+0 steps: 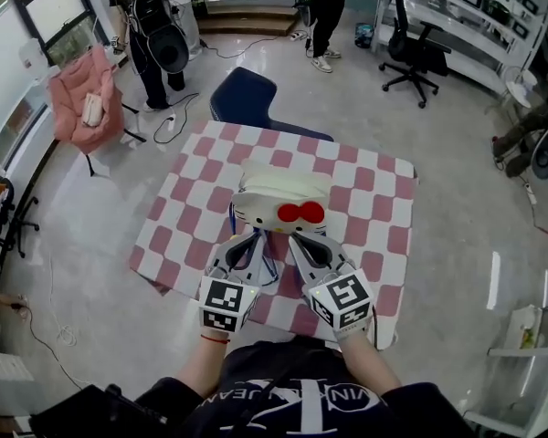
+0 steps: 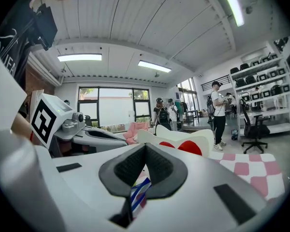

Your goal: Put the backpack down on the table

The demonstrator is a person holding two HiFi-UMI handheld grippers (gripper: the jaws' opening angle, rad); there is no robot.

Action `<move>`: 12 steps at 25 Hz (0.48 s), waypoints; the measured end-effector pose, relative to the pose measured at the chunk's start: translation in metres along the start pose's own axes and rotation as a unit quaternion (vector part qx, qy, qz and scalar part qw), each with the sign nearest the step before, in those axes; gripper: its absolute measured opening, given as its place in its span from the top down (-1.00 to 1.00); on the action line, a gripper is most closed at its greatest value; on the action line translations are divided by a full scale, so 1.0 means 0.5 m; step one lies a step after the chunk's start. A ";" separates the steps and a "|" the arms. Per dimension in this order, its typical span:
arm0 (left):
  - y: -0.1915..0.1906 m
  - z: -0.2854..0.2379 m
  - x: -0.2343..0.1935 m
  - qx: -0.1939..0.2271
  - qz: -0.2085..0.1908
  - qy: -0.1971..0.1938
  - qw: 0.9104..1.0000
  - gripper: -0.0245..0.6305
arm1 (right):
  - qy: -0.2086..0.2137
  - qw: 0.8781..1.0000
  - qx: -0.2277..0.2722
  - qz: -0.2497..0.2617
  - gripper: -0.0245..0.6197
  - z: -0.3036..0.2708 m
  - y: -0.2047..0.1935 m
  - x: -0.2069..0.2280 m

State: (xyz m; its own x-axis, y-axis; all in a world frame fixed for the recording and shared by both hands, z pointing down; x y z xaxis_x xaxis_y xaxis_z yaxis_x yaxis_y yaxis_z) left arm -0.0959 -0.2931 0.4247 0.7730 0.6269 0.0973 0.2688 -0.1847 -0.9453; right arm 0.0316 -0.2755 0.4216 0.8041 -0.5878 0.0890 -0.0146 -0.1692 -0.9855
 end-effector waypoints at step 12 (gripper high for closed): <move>-0.039 0.062 -0.010 0.001 0.001 -0.044 0.999 0.91 | -0.037 0.999 -0.007 -0.020 0.92 0.012 -0.019 -0.072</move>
State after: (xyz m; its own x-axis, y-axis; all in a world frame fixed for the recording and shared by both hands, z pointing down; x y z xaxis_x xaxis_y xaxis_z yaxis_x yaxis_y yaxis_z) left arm -0.1230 -0.2692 0.4332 0.7202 0.6905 0.0671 0.2652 -0.1846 -0.9464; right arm 0.0065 -0.2481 0.4271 0.8463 -0.5195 0.1176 0.0110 -0.2037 -0.9790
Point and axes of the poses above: the fingertips, and each gripper's own axes: z backward along the fingers, x to its right, y out of its top, the point moved 6 cm from there along z, backward along the fingers, and after that the axes turned 2 degrees about y, right-handed, at the moved point
